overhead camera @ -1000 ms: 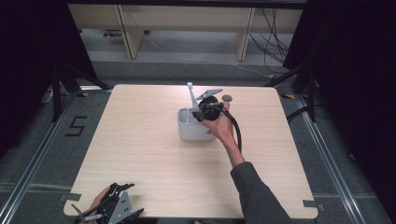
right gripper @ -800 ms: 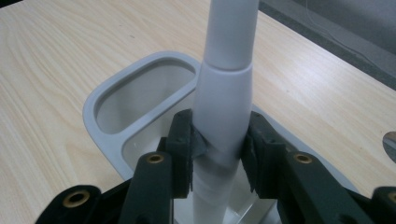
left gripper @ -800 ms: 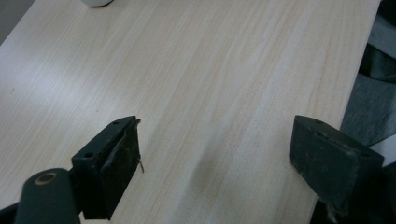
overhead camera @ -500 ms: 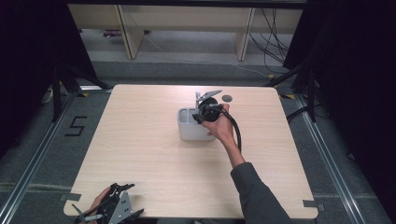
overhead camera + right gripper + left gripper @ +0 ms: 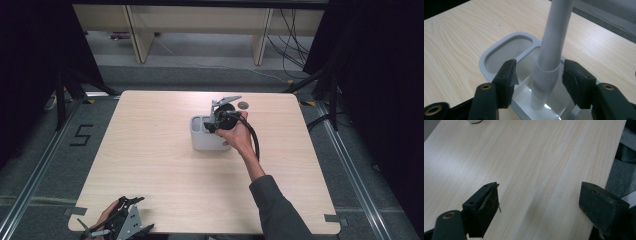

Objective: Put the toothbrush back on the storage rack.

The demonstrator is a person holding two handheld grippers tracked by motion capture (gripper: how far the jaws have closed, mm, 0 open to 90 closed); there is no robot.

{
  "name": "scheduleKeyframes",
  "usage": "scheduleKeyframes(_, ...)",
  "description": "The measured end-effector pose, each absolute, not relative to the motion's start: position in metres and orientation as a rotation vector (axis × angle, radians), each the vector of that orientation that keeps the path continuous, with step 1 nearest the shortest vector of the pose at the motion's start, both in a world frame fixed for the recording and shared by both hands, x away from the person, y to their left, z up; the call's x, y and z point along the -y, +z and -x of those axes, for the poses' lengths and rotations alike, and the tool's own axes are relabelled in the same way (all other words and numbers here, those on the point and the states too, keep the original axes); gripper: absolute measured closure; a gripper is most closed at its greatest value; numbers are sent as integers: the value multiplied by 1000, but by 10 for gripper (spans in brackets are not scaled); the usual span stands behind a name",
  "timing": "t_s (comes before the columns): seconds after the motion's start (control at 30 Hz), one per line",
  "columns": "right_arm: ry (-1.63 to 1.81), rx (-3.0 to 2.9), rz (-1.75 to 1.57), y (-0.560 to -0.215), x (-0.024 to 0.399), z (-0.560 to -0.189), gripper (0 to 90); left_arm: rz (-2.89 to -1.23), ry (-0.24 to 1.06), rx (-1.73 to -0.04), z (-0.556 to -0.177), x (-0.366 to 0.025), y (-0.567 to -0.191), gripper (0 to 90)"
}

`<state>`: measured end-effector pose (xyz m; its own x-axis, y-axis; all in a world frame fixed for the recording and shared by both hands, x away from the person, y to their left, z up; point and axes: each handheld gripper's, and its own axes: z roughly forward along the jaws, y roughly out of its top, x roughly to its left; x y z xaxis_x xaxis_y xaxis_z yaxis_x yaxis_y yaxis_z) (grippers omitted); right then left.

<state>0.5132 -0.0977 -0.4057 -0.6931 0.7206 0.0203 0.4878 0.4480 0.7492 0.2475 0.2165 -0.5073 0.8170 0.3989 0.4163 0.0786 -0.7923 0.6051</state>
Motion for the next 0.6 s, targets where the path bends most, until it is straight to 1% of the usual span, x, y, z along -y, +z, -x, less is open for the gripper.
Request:
scheduleKeyframes(0.2, 1148, -2366, -1034, -398, 101, -506, 386, -2407, 732, -355, -247, -216, -508, 158)
scheduleKeyframes(0.4, 1165, -2345, -1031, -390, 108, -499, 377, -2406, 739, -351, -247, -216, -509, 158)
scheduleKeyframes(0.43, 1178, -2330, -989, -388, 112, -499, 373, -2415, 721, -347, -248, -216, -508, 158)
scheduleKeyframes(0.5, 1183, -2325, -1012, -385, 114, -496, 368, -2403, 751, -356, -247, -216, -509, 158)
scheduleKeyframes(0.6, 1196, -2306, -1025, -382, 117, -493, 366, -2414, 723, -348, -248, -217, -508, 158)
